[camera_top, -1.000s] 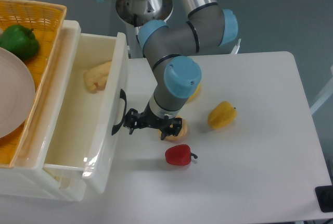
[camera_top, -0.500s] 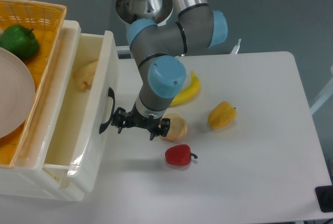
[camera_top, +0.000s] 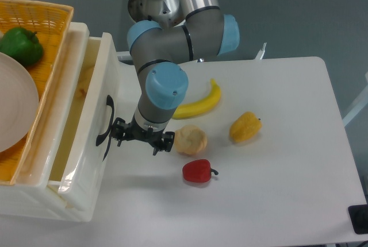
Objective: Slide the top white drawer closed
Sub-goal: 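Push the drawer front with the gripper, sliding the drawer into the unit, then press the drawer front until it sits flush with the unit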
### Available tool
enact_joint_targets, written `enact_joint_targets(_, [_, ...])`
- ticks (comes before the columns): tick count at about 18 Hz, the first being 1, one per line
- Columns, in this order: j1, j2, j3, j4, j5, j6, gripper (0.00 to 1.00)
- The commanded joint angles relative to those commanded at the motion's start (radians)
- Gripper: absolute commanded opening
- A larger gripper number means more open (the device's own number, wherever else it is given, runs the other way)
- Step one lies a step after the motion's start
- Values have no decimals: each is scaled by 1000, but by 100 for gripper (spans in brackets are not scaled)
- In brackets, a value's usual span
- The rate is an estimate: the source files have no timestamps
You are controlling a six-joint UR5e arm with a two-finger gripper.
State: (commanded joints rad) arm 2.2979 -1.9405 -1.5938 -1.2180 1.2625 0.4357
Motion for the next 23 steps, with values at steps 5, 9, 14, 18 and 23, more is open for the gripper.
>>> enact_joint_targets(5, [-14, 5, 0, 0, 2, -3, 100])
enact_joint_targets(9, [-18, 5, 0, 0, 0, -6, 100])
enact_joint_targets(14, [-29, 6, 0, 0, 0, -17, 100])
enact_joint_targets(18, [-31, 5, 0, 0, 0, -28, 100])
enact_joint_targets(23, [-31, 6, 3, 0, 0, -26, 100])
